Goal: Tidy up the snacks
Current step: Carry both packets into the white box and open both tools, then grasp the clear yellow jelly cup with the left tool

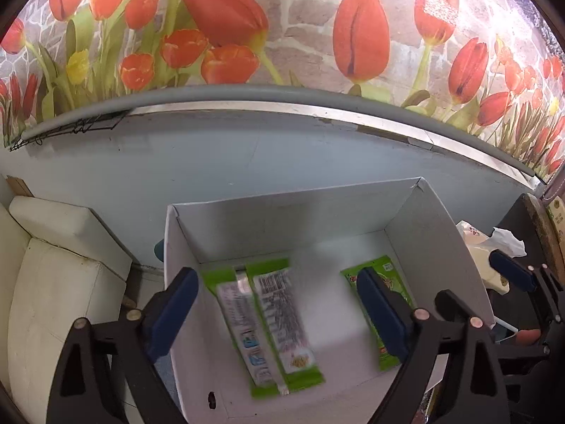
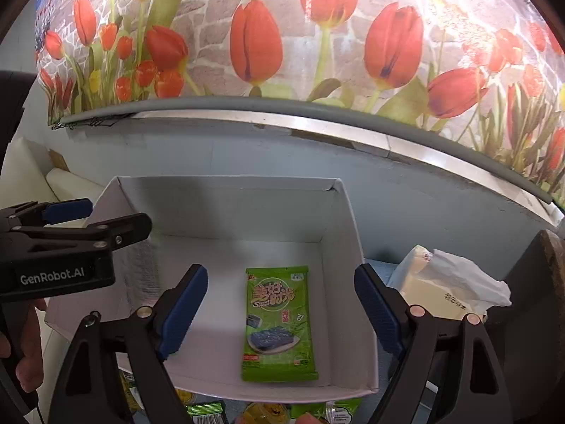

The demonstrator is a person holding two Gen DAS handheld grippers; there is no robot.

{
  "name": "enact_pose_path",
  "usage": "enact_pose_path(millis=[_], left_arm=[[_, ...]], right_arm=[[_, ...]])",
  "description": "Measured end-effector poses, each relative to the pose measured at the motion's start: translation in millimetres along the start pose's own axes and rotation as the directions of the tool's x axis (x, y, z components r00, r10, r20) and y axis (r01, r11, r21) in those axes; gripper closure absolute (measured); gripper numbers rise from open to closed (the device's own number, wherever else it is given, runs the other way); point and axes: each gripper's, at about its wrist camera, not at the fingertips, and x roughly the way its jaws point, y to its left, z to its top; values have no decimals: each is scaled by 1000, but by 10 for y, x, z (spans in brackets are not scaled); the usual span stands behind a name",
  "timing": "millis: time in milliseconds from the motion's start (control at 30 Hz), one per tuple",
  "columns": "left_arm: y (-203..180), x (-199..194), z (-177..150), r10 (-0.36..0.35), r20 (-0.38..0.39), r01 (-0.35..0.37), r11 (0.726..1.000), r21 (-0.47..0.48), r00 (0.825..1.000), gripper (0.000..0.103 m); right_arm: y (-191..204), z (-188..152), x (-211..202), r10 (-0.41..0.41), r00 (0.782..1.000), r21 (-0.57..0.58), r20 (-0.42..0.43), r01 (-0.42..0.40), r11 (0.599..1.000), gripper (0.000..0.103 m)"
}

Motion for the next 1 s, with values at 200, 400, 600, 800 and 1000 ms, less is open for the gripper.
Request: enact_pose_path(millis=[200, 400, 600, 800, 1000], left_arm=[[30, -309, -102, 3, 33, -3, 1000, 7, 999, 9], [91, -1083, -565, -35, 135, 36, 999, 1, 990, 6], [10, -1657, -1256, -25, 193, 17, 999, 42, 981, 1], [-54, -1750, -1965, -24, 137, 22, 1000, 16, 990, 0], [-360, -1430, -2488, -32, 6, 32, 999, 7, 999, 0]], right_arm=[[-61, -125, -367, 11, 998, 30, 62, -13, 999, 14], [-41, -561, -1004, 4, 991, 51, 134, -11, 999, 14], [110, -1187, -1642, -26, 985, 29, 172, 22, 999, 14], [110, -1860, -2079, 18, 988, 124, 151, -37, 992, 14], [32, -2574, -2326, -13, 995, 201, 96, -7, 980, 14]])
